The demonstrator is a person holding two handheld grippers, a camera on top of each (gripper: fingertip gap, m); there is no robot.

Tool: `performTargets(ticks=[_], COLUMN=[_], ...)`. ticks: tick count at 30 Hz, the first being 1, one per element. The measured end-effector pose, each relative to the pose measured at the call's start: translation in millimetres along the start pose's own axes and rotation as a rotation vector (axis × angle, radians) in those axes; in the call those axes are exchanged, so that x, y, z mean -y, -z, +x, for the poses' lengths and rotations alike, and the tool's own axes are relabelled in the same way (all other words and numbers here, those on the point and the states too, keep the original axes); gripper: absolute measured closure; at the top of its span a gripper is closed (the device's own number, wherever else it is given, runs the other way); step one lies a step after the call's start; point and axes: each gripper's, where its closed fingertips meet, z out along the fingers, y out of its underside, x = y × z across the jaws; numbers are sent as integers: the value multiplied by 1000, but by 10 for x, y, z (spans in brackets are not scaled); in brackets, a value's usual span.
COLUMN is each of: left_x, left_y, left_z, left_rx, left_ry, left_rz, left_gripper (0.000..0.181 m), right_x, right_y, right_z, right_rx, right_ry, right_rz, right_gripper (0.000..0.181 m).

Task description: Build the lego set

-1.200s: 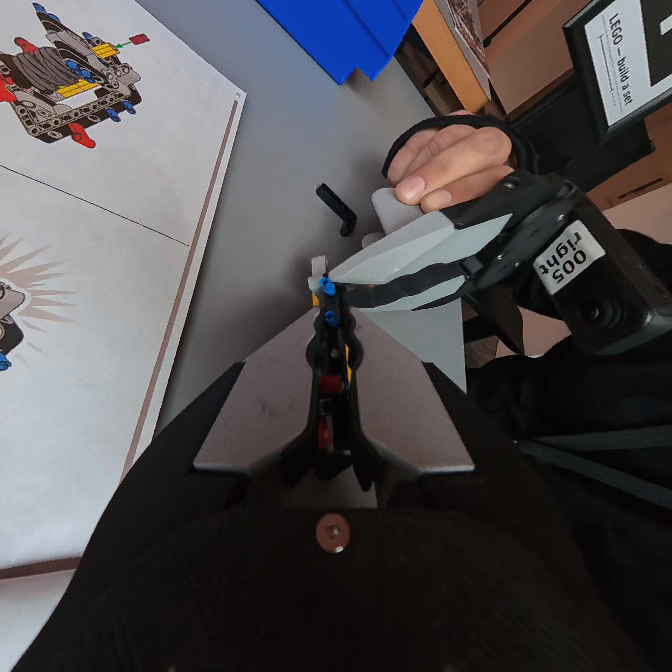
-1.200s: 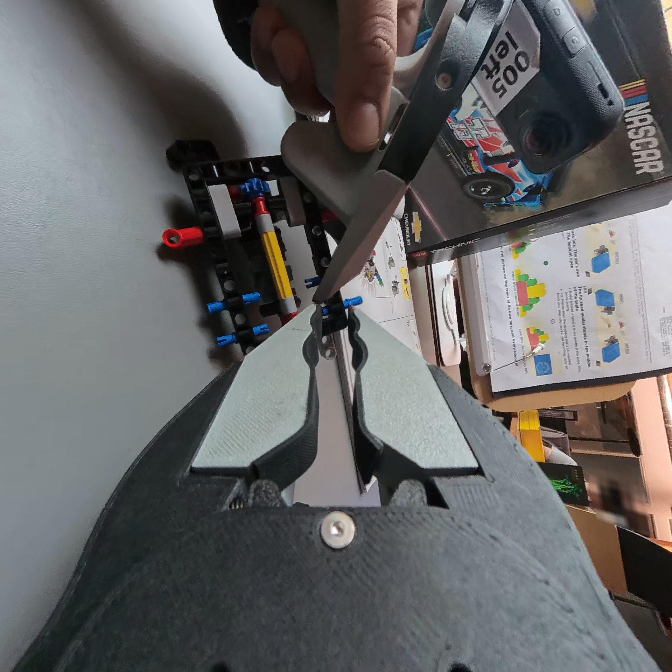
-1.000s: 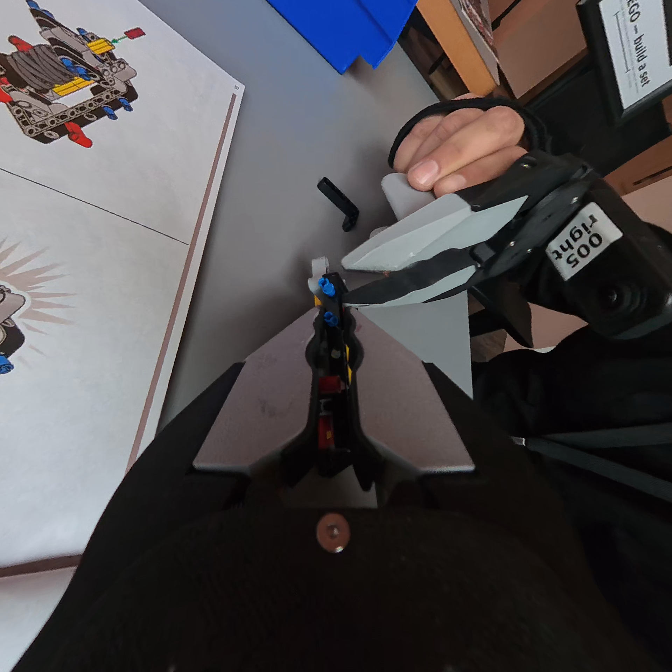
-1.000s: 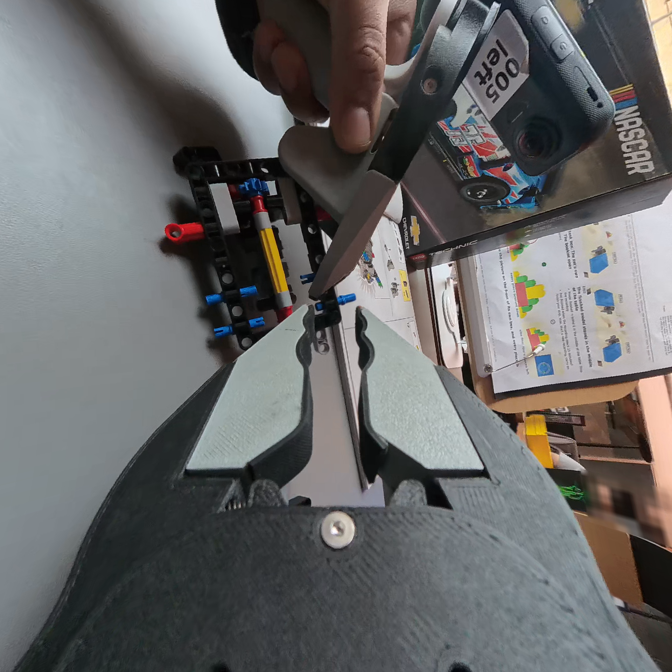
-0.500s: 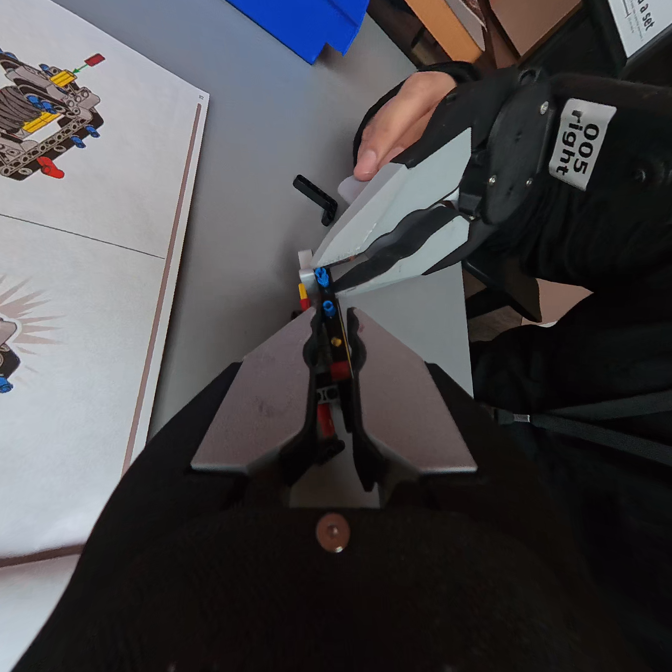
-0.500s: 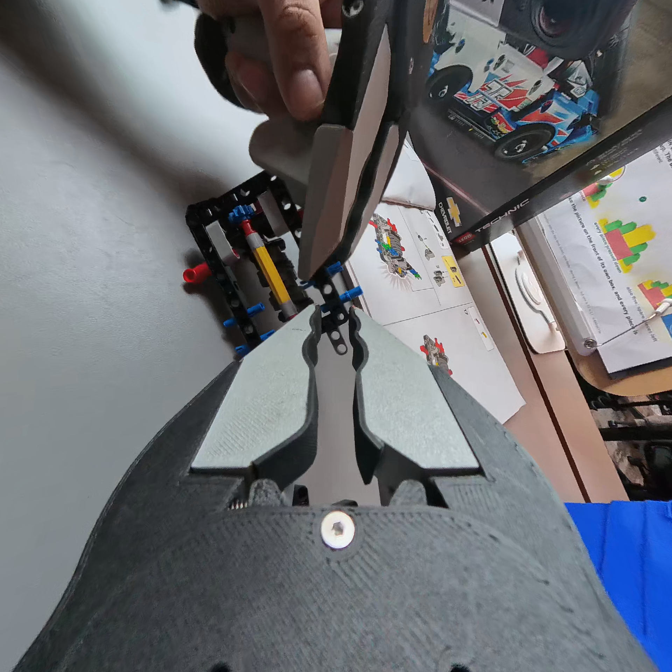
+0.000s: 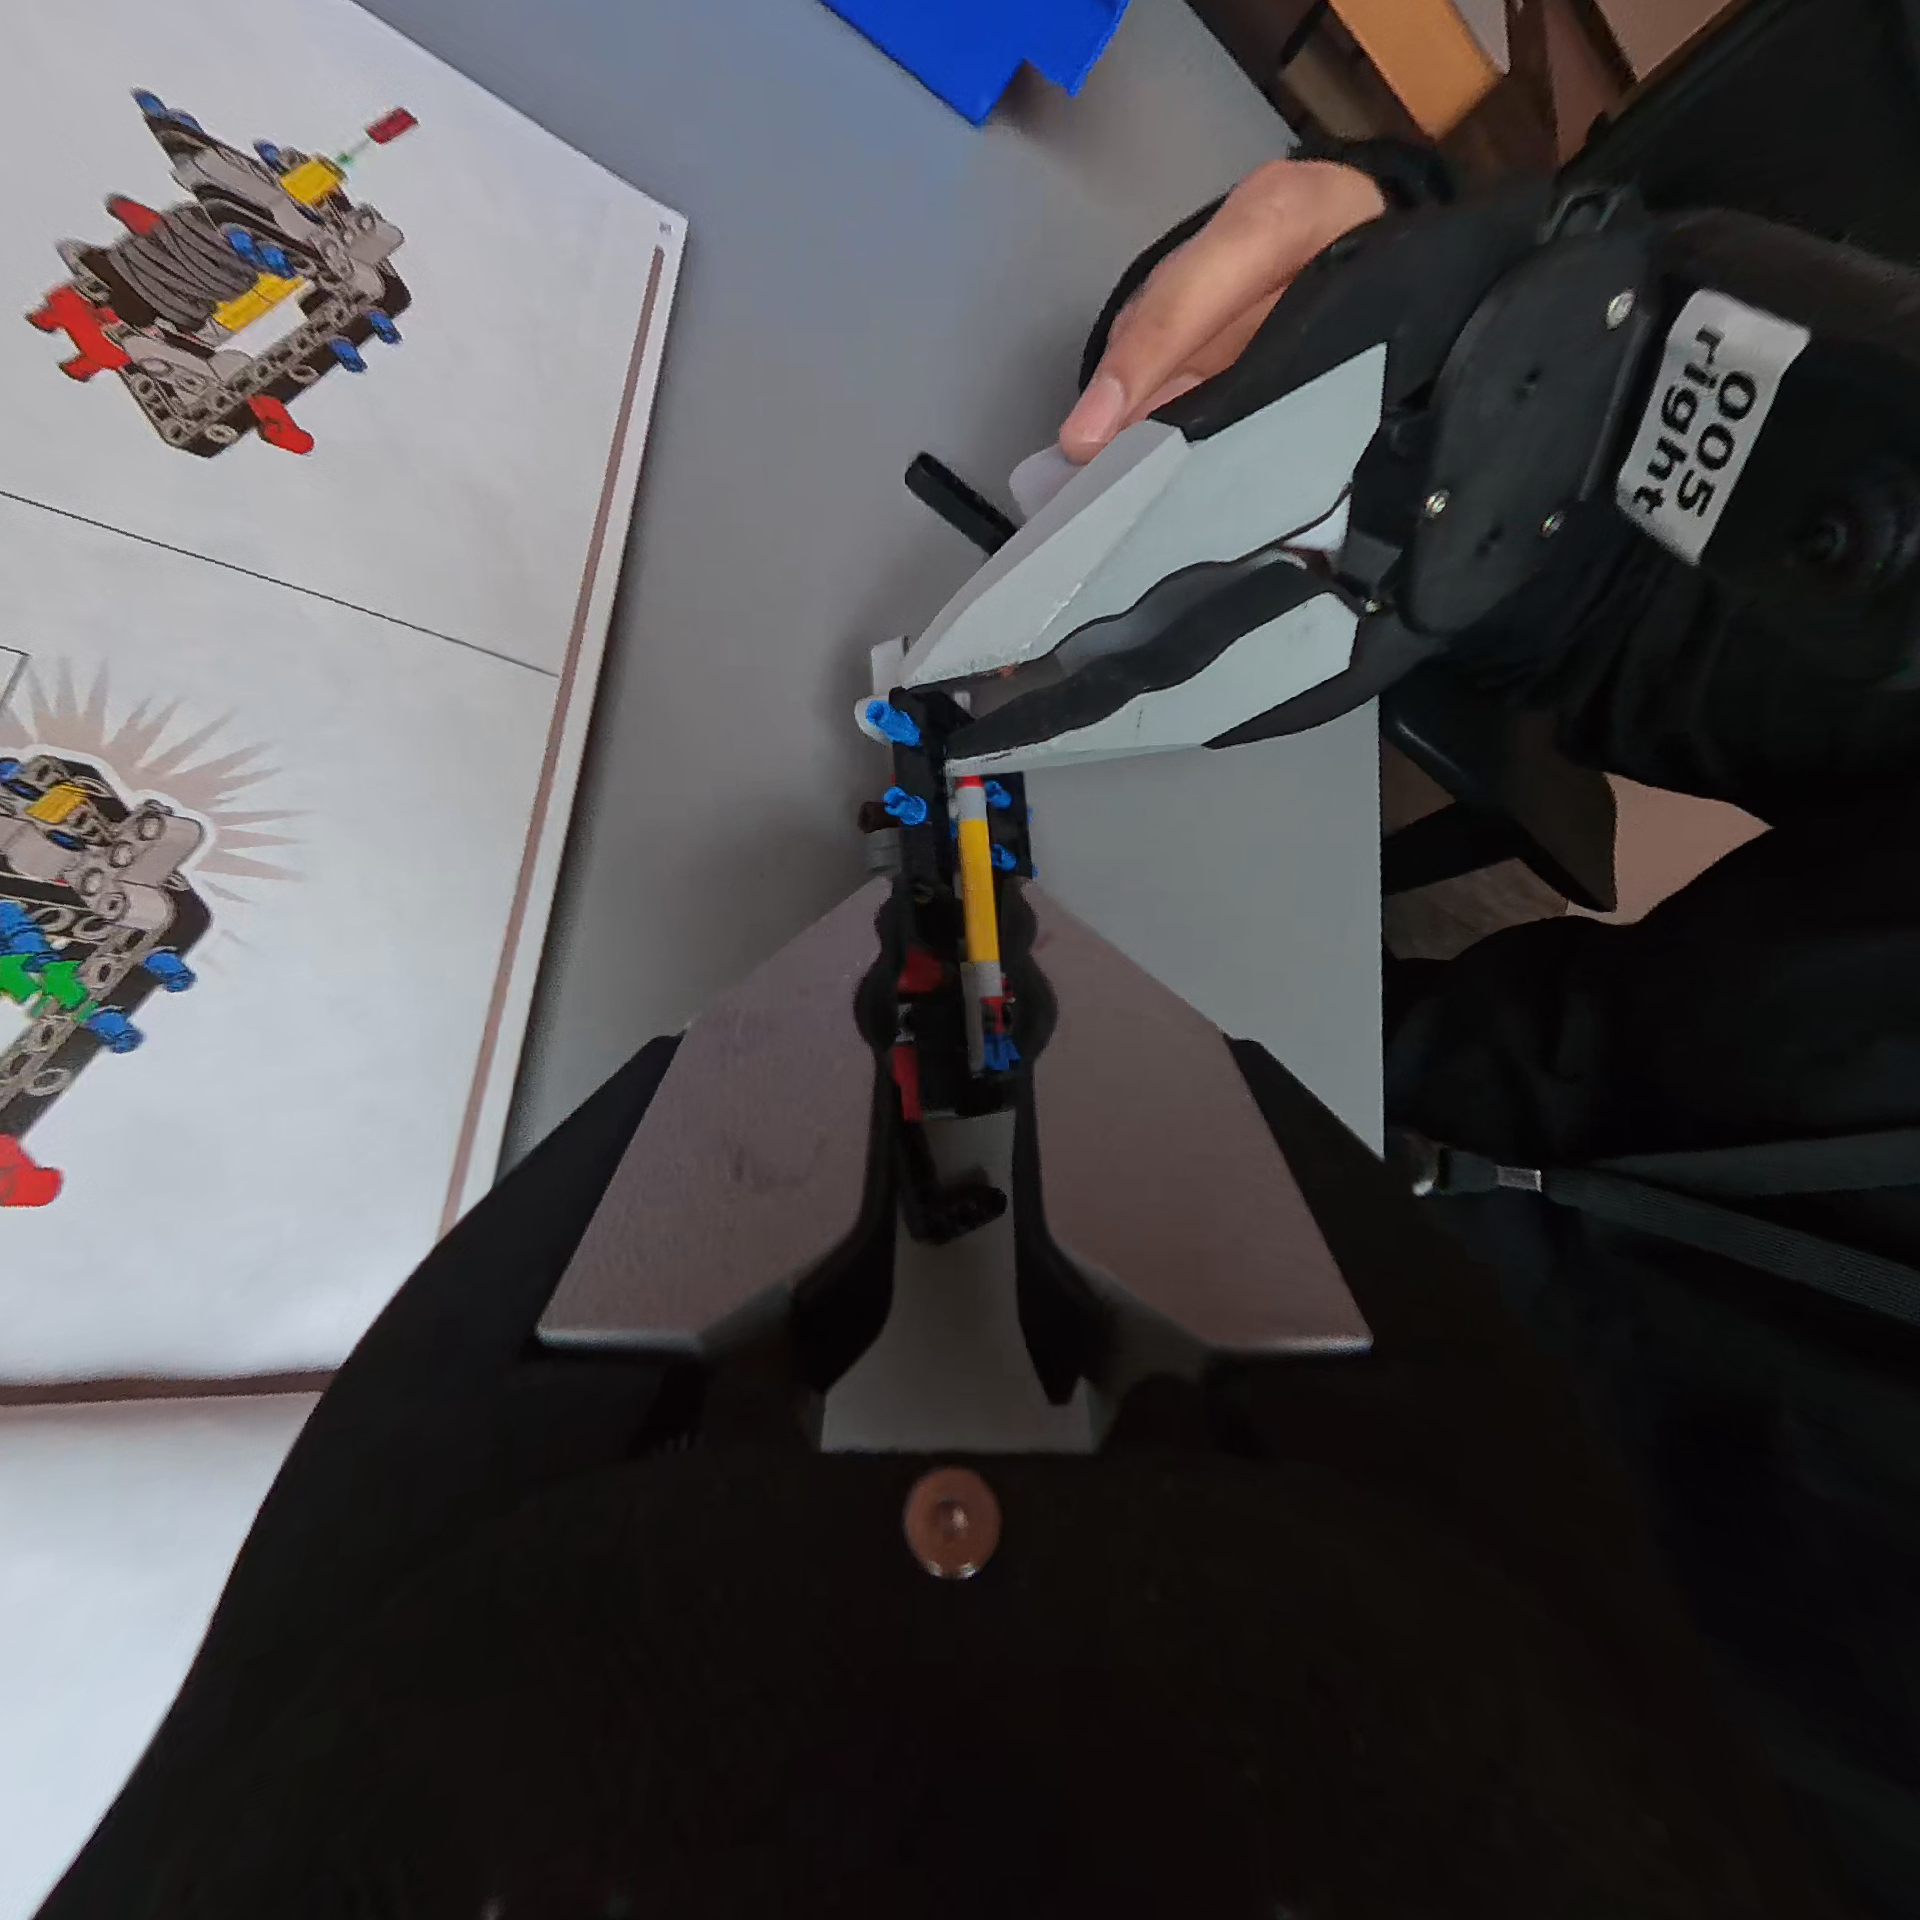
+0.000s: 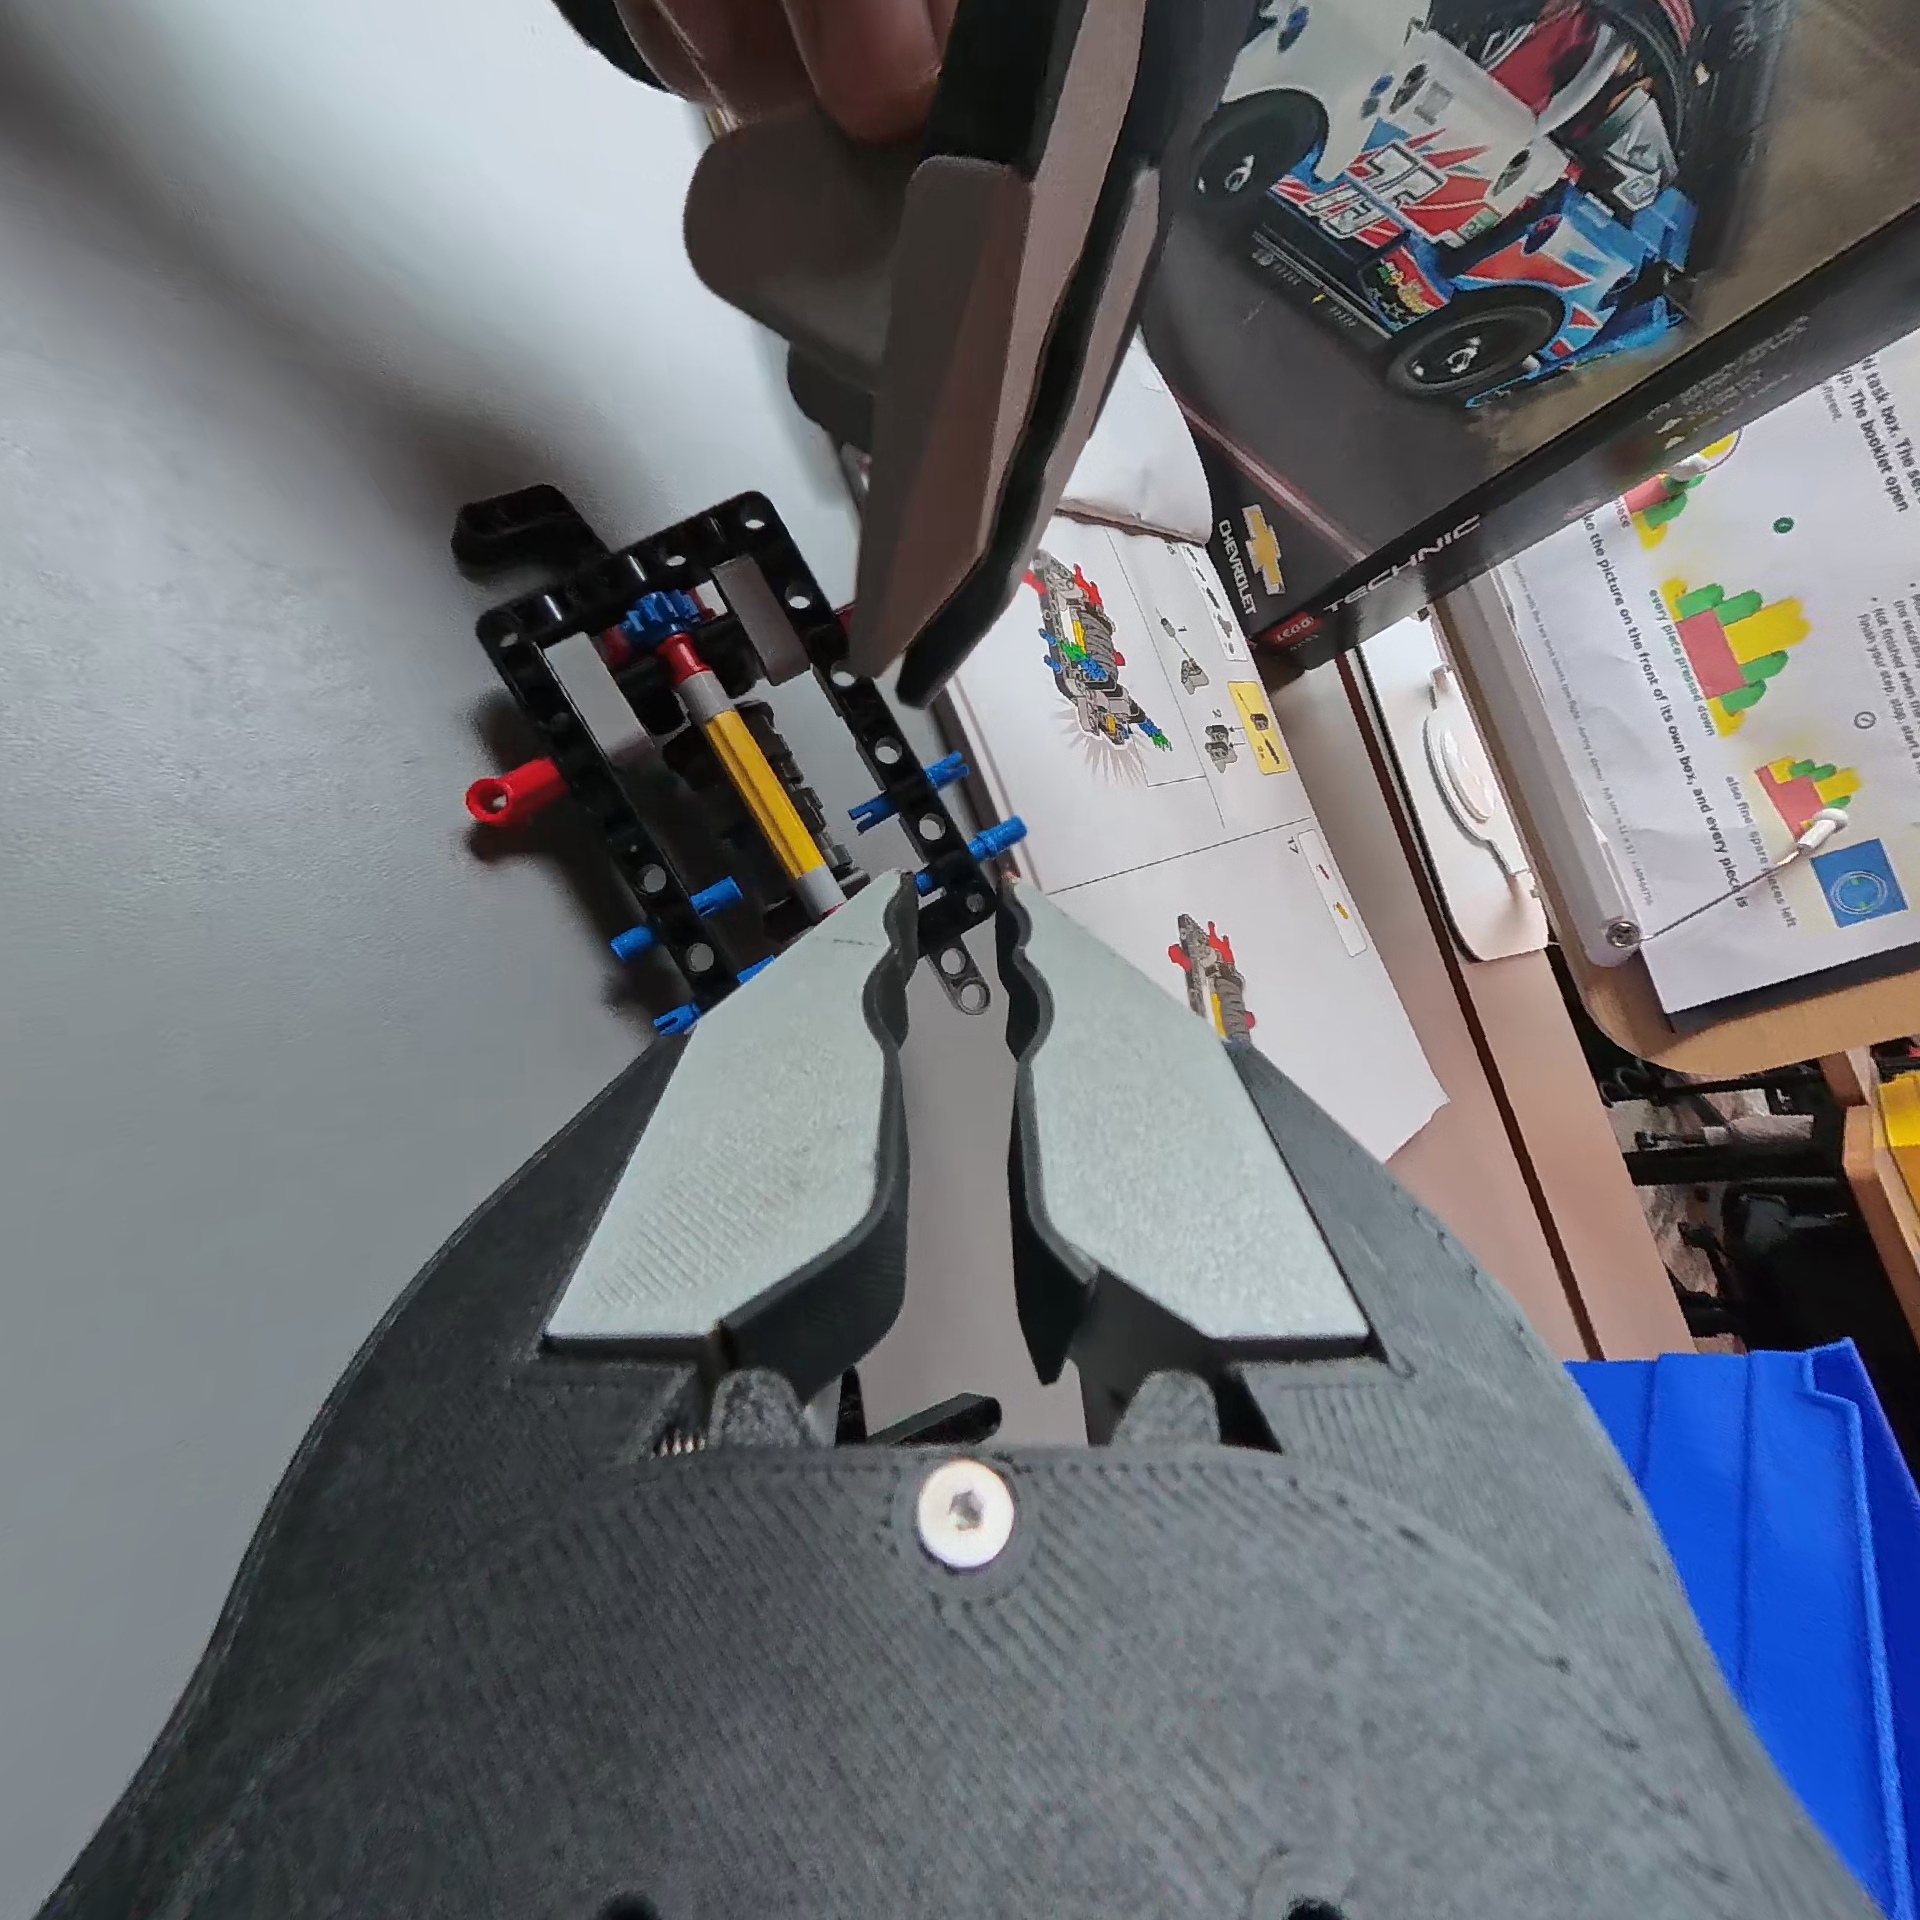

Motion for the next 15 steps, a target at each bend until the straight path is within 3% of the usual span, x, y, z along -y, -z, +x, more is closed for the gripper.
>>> performTargets(ticks=[5, 9, 15], left_x=[72, 25, -57], left_y=[180, 94, -89], left_z=[-81, 25, 2], left_rx=[31, -43, -38], left_ry=[18, 35, 13], left_rz=[53, 21, -29], left_gripper=[162, 154, 173], right_x=[12, 30, 57], right_y=[16, 29, 41], right_z=[30, 36, -8], right_rx=[-29, -56, -49], right_ry=[9, 40, 50], right_rz=[7, 9, 22], right_gripper=[170, 170, 170])
